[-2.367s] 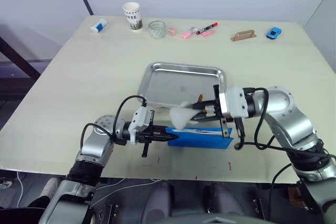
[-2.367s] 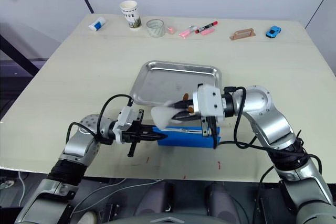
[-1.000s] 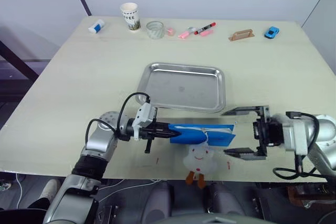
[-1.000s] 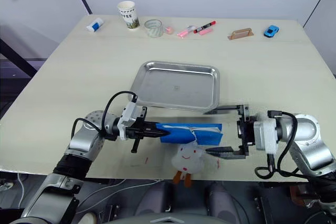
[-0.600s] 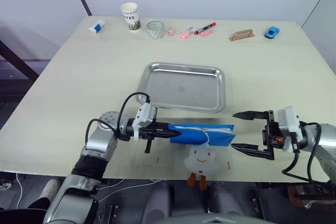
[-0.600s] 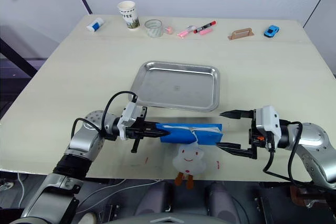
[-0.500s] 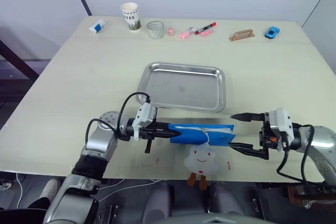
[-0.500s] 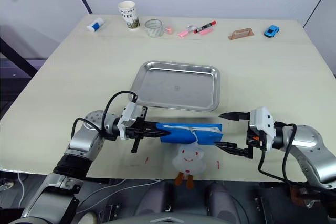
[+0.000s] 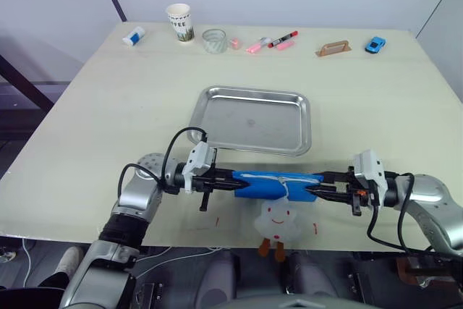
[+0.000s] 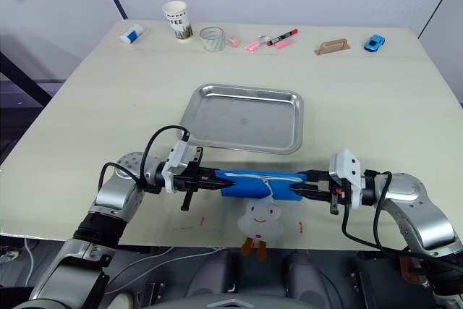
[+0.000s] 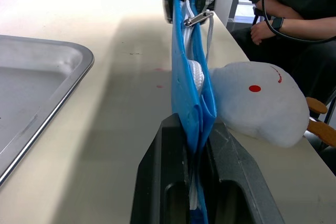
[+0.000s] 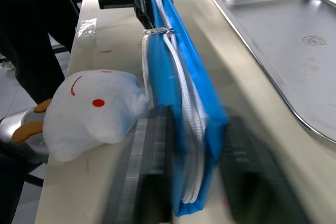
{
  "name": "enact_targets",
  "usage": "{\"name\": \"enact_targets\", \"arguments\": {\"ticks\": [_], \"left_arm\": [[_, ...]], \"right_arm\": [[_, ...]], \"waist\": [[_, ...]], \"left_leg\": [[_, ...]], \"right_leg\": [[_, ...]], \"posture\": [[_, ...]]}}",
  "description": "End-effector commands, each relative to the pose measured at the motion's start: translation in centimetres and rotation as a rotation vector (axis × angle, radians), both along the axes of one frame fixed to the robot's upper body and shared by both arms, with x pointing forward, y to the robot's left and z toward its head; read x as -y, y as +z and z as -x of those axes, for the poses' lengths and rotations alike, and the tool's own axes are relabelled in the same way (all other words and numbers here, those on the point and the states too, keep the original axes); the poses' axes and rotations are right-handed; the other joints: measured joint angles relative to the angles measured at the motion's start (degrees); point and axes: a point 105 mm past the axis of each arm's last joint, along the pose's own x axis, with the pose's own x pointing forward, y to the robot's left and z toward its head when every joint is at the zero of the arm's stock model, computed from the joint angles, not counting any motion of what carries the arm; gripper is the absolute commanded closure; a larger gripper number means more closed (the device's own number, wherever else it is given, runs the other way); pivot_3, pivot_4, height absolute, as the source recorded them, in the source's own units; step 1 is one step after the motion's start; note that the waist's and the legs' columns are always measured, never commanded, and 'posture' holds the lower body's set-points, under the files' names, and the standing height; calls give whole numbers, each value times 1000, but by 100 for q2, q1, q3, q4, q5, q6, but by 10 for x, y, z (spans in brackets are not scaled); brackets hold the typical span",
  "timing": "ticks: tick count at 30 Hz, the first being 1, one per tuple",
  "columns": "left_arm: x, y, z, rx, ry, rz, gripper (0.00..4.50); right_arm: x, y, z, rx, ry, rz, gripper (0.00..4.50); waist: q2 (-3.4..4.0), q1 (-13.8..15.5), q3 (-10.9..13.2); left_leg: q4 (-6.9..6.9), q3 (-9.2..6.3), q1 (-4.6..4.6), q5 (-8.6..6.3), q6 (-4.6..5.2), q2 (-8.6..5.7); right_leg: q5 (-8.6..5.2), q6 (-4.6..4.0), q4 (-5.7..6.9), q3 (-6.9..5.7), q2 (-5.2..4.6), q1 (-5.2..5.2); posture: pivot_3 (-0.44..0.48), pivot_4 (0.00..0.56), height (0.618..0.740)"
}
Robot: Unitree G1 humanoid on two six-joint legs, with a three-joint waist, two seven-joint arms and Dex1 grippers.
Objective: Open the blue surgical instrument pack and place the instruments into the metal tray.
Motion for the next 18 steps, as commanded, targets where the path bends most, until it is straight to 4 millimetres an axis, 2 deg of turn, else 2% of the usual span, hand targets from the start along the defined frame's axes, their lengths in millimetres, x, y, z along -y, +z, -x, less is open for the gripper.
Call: {"name": "enact_targets", "arguments": {"ticks": [1,3,6,10,11,12,13,14,18], "left_arm": [[-5,3,-2,-5,21,-3,4500],[-6,4,-2,-16,22,-8,4500],[-10,7,-4,-8,34,-6,3260],[-27,16,2,-4,11,-29,1303],[-31,20,3,8,4,-31,1059],[-35,27,4,19,-3,-25,492],[-38,32,5,28,-10,-18,214],[-40,39,6,42,-20,-12,83],[-41,60,13,87,-85,-27,83]], "right_arm": [[1,5,0,38,10,-1,4433],[0,4,1,33,10,-5,4433],[0,3,1,30,14,-3,4500],[1,1,1,25,14,-2,4500],[1,1,1,23,15,-1,4500],[1,0,1,20,16,0,4500],[1,0,2,17,17,0,4500],[1,-1,1,15,16,2,4500],[2,-2,0,6,13,6,4500]], "waist": [[0,-1,0],[0,-2,0],[0,-7,0],[-1,-15,1],[-1,-17,1],[-1,-14,1],[-1,-10,1],[-1,-10,1],[-5,-4,4]], "left_leg": [[0,0,0,0,0,0],[0,0,0,0,0,0],[0,-1,0,0,0,0],[-1,-2,0,0,0,1],[-1,-1,0,0,0,1],[-2,-1,0,0,0,2],[-2,-1,0,0,0,2],[-1,-1,0,0,0,3],[-1,-2,-1,0,0,3]], "right_leg": [[0,0,0,0,0,0],[0,0,0,0,0,0],[0,0,0,-1,1,0],[0,0,-1,0,2,-1],[0,0,-1,0,2,-1],[0,-1,-1,0,3,-1],[0,-1,-1,-1,3,-2],[0,-1,-1,-1,2,-1],[0,0,0,-2,1,-1]], "posture": [[0,150,728],[0,150,728],[0,150,728],[0,150,728],[0,150,728],[0,150,728],[0,150,728],[0,150,728],[0,150,728]]}}
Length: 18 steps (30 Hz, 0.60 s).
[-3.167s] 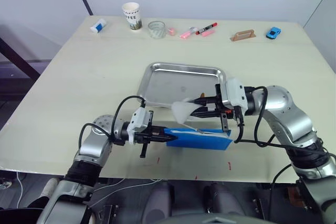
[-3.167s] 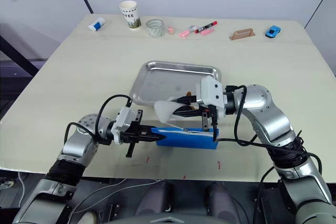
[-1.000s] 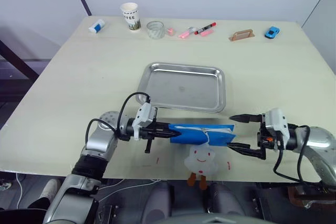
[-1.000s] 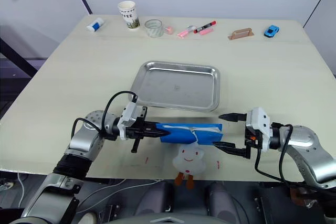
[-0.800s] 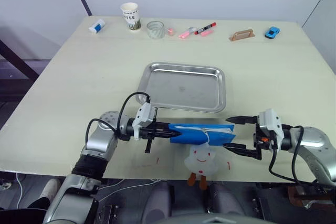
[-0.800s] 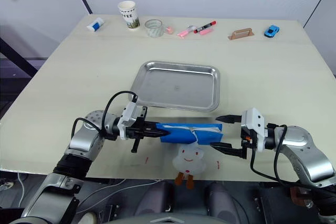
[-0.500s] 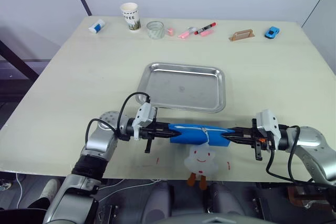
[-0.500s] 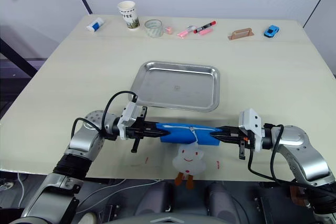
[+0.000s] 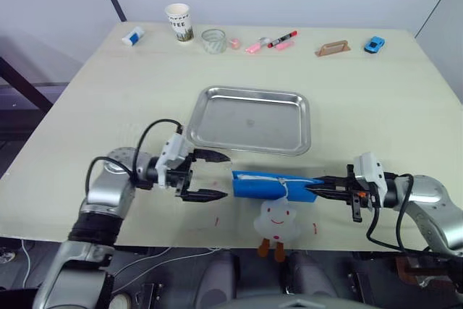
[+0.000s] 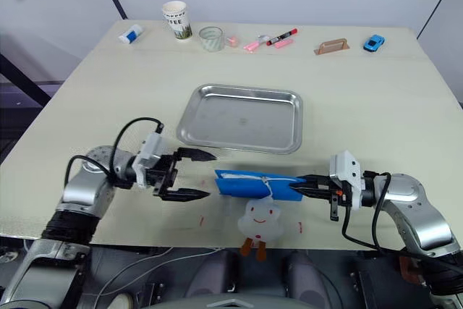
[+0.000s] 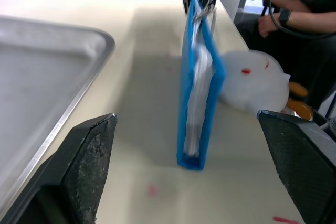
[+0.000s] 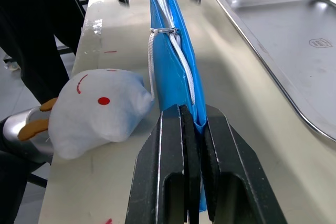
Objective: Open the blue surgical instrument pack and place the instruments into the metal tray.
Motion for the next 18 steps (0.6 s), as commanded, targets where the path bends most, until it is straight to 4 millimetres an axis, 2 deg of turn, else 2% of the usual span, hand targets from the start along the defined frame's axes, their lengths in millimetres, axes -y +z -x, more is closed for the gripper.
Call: {"name": "enact_targets", "arguments": {"ticks": [1,5,9,13,18], "left_arm": [[9,30,14,105,-154,-8,83],[40,35,29,171,-321,-32,83],[61,31,34,171,-383,-3,83],[71,19,41,132,-437,-13,83],[78,4,39,95,-446,-39,83]], "right_arm": [[1,-1,-1,-4,-2,11,4500],[1,-3,-3,-18,0,16,4500],[0,-3,-4,-33,-2,11,4500],[-3,-3,-6,-72,-17,0,4500],[-5,-4,-13,-141,-56,-6,4500]], "waist": [[1,3,0],[0,16,0],[1,-1,0],[0,-32,0],[0,-33,0]], "left_leg": [[0,1,0,0,0,0],[0,4,0,0,0,-2],[0,3,1,0,0,-2],[0,0,1,0,0,0],[0,0,2,0,0,0]], "right_leg": [[0,0,0,1,0,0],[0,1,-2,3,-2,1],[0,1,-2,5,2,1],[0,0,-2,8,7,0],[0,0,-2,8,7,1]], "posture": [[0,150,728],[0,150,728],[0,150,728],[0,150,728],[0,150,728]]}}
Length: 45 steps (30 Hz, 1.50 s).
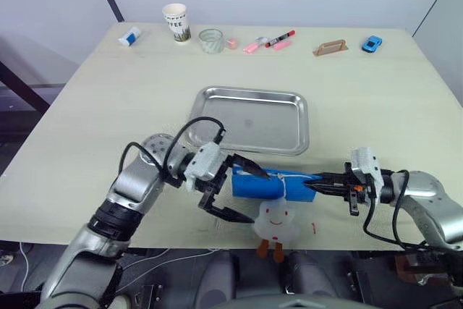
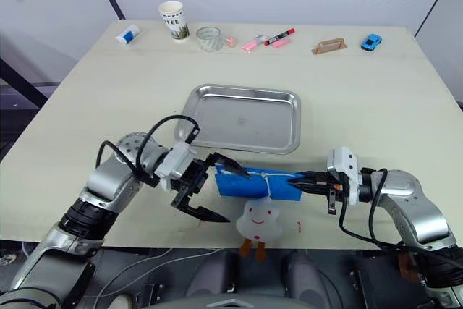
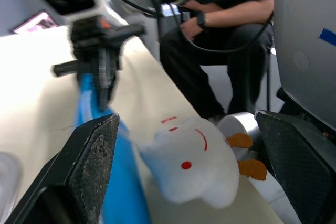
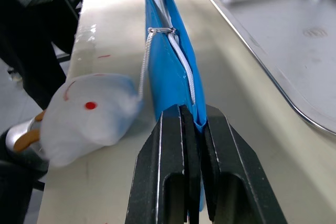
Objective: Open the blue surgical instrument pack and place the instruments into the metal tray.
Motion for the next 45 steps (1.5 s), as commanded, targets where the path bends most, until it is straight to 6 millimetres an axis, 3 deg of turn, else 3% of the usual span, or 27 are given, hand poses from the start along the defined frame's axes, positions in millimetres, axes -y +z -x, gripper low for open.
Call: {"name": "enact_targets", "arguments": {"ticks": [1,9,17,20,24,26,29,35,41,45], "left_arm": [[0,-5,3,0,-50,-26,83],[16,-24,12,-52,-86,-81,83],[16,-55,8,-14,-66,-240,83],[15,-65,5,17,-47,-252,831],[15,-67,2,38,-30,-228,2653],[15,-66,1,46,-18,-206,3649],[14,-55,2,35,-22,-143,4443],[2,-15,4,-21,-10,43,4443],[-30,11,0,-111,135,99,4443],[-40,23,-2,-166,208,136,4443]], "right_arm": [[-1,-4,-2,-55,-21,0,4500],[-4,1,-6,-29,-21,-21,4500],[-6,5,-4,-21,-17,-52,4500],[-6,6,-3,-19,-17,-53,4500],[-5,5,-3,-20,-18,-54,4500],[-5,6,-2,-23,-20,-59,4500],[-3,6,-2,-24,-20,-61,4500],[0,8,-3,-7,-17,-61,4500],[-3,8,0,26,4,-67,4500],[-4,9,2,67,31,-56,4500]], "waist": [[0,-3,0],[0,-6,0],[0,-45,0],[1,-53,0],[1,-67,0],[1,-71,0],[1,-78,0],[0,-87,0],[3,-100,2],[3,-85,6]], "left_leg": [[0,-1,0,0,0,0],[0,-1,0,0,0,1],[-1,-2,-1,0,0,1],[-1,-3,0,0,0,1],[-2,-4,-1,0,0,1],[-2,-4,-1,0,0,1],[-2,-4,0,0,0,1],[-2,-5,-2,0,0,2],[-3,-7,-3,0,0,3],[-3,-10,-3,0,0,3]], "right_leg": [[0,0,0,-1,1,0],[0,0,-1,0,2,0],[0,0,-1,0,3,0],[0,0,-1,0,3,0],[0,-1,-1,0,3,0],[0,-1,0,0,3,0],[0,0,-1,0,3,0],[0,0,0,-2,2,0],[-1,0,-1,-3,1,-1],[-1,1,-1,-5,-2,-2]], "posture": [[0,150,728],[0,150,728],[0,150,728],[0,150,728],[0,150,728],[0,150,728],[0,150,728],[0,150,728],[0,150,728],[0,150,728]]}}
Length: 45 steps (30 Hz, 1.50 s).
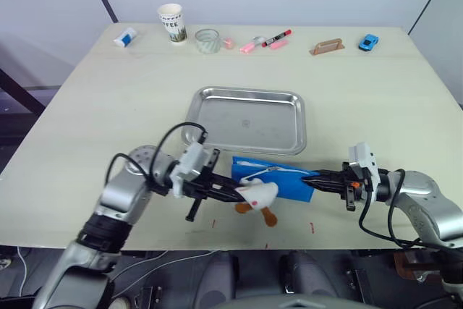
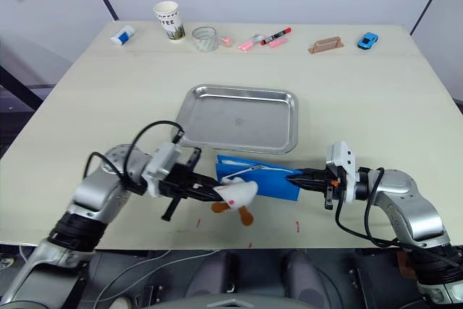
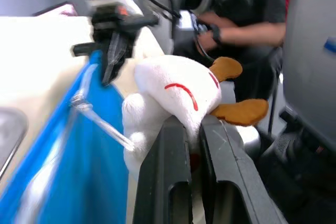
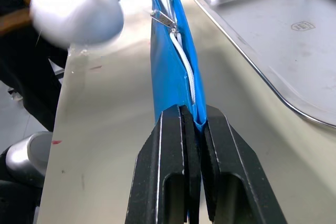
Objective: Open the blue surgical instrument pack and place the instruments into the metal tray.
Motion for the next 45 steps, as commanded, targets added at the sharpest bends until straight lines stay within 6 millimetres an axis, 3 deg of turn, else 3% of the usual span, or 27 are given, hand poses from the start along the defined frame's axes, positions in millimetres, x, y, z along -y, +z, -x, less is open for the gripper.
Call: {"name": "enact_targets", "arguments": {"ticks": [1,8,27,40,45], "left_arm": [[-6,19,2,1,42,54,4443],[-41,17,-5,-44,251,62,4443],[-88,-28,-13,-98,451,-56,4443],[-96,-37,-14,-118,489,-70,4443],[-103,-45,-10,-202,519,-78,4443]], "right_arm": [[-1,10,3,78,31,-12,4500],[0,15,0,129,31,-25,4500],[-3,30,-1,188,46,-121,4500],[-5,42,-3,191,44,-208,4500],[-8,61,-3,177,30,-325,4500]], "waist": [[1,15,1],[8,-12,10],[7,9,12],[8,3,12],[8,-3,12]], "left_leg": [[0,1,0,0,0,-1],[-3,2,0,0,0,1],[-2,9,-1,0,0,0],[-3,9,-1,0,0,0],[-3,8,-1,0,0,0]], "right_leg": [[0,0,0,-1,-1,0],[0,-1,1,1,1,-4],[0,-1,1,0,-3,-4],[0,-1,2,1,-3,-5],[0,-1,2,0,-3,-5]], "posture": [[0,150,728],[0,150,728],[0,150,728],[0,150,728],[0,150,728]]}}
